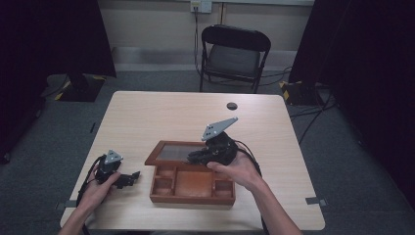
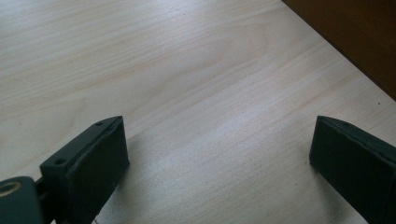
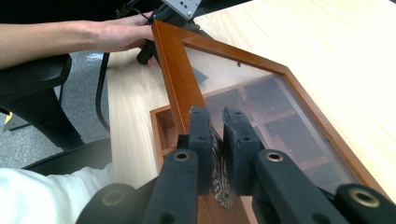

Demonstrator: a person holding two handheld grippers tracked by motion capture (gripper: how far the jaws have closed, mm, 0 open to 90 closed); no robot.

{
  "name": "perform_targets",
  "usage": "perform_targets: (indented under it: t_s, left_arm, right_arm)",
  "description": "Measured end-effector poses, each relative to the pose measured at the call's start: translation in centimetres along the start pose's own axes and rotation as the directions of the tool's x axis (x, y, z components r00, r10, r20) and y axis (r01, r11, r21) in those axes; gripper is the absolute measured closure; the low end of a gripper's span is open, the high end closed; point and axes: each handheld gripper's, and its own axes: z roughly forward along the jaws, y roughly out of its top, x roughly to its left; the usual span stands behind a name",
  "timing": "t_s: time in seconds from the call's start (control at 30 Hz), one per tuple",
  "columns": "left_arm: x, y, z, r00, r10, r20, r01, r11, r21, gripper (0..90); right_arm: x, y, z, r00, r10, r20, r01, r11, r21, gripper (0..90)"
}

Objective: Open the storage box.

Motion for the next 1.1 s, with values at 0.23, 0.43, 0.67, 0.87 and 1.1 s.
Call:
perform_targets:
  t_s: [0.23,0.43,0.67,0.87,1.1]
  left_arm:
    - [0.0,0.0,0.0,1.0000,0.000,0.000,0.000,1.0000,0.000,3.7]
    - [0.0,0.0,0.0,1.0000,0.000,-0.001,0.000,1.0000,0.000,3.7]
    - [0.0,0.0,0.0,1.0000,0.000,-0.001,0.000,1.0000,0.000,3.7]
    - [0.0,0.0,0.0,1.0000,0.000,-0.001,0.000,1.0000,0.000,3.7]
    - [0.0,0.0,0.0,1.0000,0.001,-0.001,-0.001,1.0000,0.001,3.6]
  right_arm:
    - [-0.2,0.3,-0.1,1.0000,0.002,0.001,-0.002,1.000,0.006,82.5]
    - [-0.4,0.7,-0.2,1.0000,0.001,0.002,-0.001,1.000,0.008,82.7]
    - [-0.7,1.1,-0.5,1.0000,0.003,0.008,-0.003,1.000,0.004,82.9]
    - [-0.9,1.4,-0.6,1.0000,0.004,0.009,-0.004,1.000,-0.001,82.9]
    - [-1.1,1.7,-0.7,0.9999,0.007,0.011,-0.007,1.000,0.001,83.0]
